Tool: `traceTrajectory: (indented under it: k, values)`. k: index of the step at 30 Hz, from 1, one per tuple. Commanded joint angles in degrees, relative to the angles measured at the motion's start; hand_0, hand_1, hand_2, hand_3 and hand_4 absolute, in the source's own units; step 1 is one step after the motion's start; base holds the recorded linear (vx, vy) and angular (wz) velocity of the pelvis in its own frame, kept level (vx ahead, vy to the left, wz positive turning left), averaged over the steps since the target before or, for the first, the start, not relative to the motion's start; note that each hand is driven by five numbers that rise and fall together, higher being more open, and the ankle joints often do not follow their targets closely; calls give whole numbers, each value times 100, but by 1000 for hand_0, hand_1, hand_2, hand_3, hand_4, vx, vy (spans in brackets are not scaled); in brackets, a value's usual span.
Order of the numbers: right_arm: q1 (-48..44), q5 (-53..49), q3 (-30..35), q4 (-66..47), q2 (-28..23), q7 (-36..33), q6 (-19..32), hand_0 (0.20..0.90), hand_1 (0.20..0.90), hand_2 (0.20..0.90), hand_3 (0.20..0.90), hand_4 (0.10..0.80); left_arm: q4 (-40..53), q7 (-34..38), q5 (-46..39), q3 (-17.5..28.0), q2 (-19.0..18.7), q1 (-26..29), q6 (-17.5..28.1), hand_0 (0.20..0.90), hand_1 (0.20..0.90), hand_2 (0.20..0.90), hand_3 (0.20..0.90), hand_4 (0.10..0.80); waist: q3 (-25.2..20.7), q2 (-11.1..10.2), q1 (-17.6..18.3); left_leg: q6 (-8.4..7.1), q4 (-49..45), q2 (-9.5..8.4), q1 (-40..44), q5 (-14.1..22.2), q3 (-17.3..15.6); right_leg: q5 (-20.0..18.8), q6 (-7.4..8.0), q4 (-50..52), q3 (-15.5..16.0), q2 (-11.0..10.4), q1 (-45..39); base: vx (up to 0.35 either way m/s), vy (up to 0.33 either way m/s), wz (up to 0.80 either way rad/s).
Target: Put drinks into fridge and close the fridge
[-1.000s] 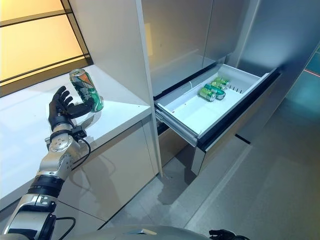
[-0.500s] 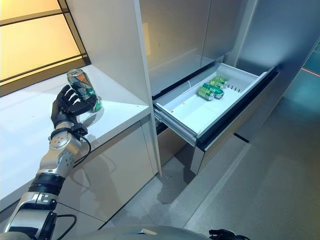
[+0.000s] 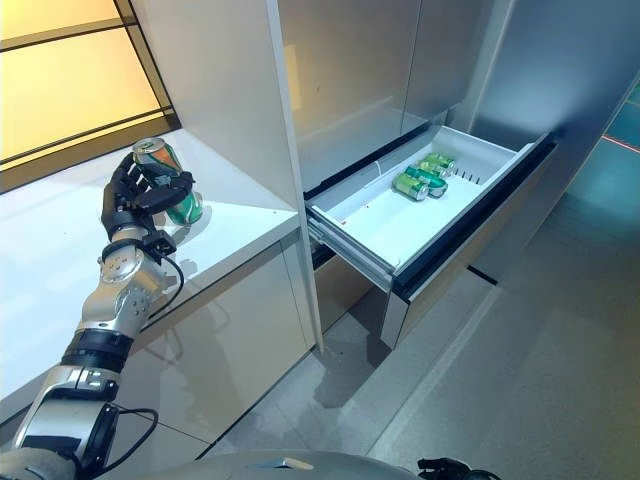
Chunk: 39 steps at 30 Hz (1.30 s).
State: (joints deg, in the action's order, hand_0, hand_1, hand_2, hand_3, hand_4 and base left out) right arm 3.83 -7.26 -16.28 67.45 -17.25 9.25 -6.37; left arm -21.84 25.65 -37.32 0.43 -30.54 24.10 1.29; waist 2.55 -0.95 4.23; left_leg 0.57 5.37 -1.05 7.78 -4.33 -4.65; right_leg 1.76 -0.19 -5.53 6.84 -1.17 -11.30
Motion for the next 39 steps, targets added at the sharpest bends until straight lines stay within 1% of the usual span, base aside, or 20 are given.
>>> traceTrajectory:
  k: [1,13,23,27,28,29,30,31,32,39]
  values:
    - [-188,-26,-278,79,141,273,88,900,900,900,900,800,-334,-53,-9,27,-500,1365,663,900,900,900,900,800,-225,158,29,-70,-62,-79,220,945,326,52,453,112,-217,48,285,17,-1,-4]
    - [-156,11,-303,110,130,272,161,900,900,900,900,800,-685,-89,-178,-67,-582,1672,616,900,900,900,900,800,-254,178,91,-70,-65,-84,219,959,312,64,457,117,-250,52,301,1,0,0]
    - [-150,18,-327,130,113,279,178,900,900,900,900,800,-797,-26,-259,-114,-617,1849,784,900,900,900,900,800,-283,184,122,-74,-73,-87,211,967,294,64,465,121,-274,47,314,3,0,-1]
    - [-144,35,-330,133,115,283,189,900,900,900,900,800,-839,-38,-349,-77,-573,1868,966,900,900,900,900,800,-290,185,139,-73,-74,-85,212,971,271,62,463,119,-288,53,320,6,-2,-3]
    - [-146,38,-329,135,113,287,192,900,900,900,900,800,-832,-37,-356,-81,-562,1877,1009,712,712,712,680,580,-290,184,142,-74,-75,-83,213,972,274,62,464,122,-290,51,322,0,-4,-5]
    - [-146,34,-332,137,112,287,195,900,900,900,900,800,-837,-34,-353,-85,-558,1879,1040,604,604,604,554,454,-290,184,142,-73,-73,-84,214,973,275,62,464,122,-290,52,321,2,-8,-7]
    - [-142,27,-337,130,109,289,197,900,900,900,900,800,-837,2,-328,-90,-553,1888,1085,432,432,432,354,254,-289,179,147,-71,-72,-85,216,974,275,60,463,120,-293,53,320,6,-8,-6]
    - [-138,30,-341,133,111,290,203,900,900,900,900,800,-839,6,-327,-85,-543,1901,1108,385,385,385,299,199,-294,177,152,-71,-69,-87,220,975,276,58,463,119,-297,56,320,9,-9,-5]
    - [-136,35,-337,138,110,294,208,900,900,900,900,800,-835,10,-349,-83,-527,1900,1151,300,300,300,200,100,-293,176,157,-73,-70,-85,221,971,274,51,466,121,-299,55,324,0,0,0]
    - [-113,63,-340,147,116,284,240,900,900,900,900,800,-829,20,-249,-67,-462,1865,1341,300,300,300,200,100,-305,175,175,-71,-72,-82,211,973,255,49,466,121,-317,59,337,0,0,0]
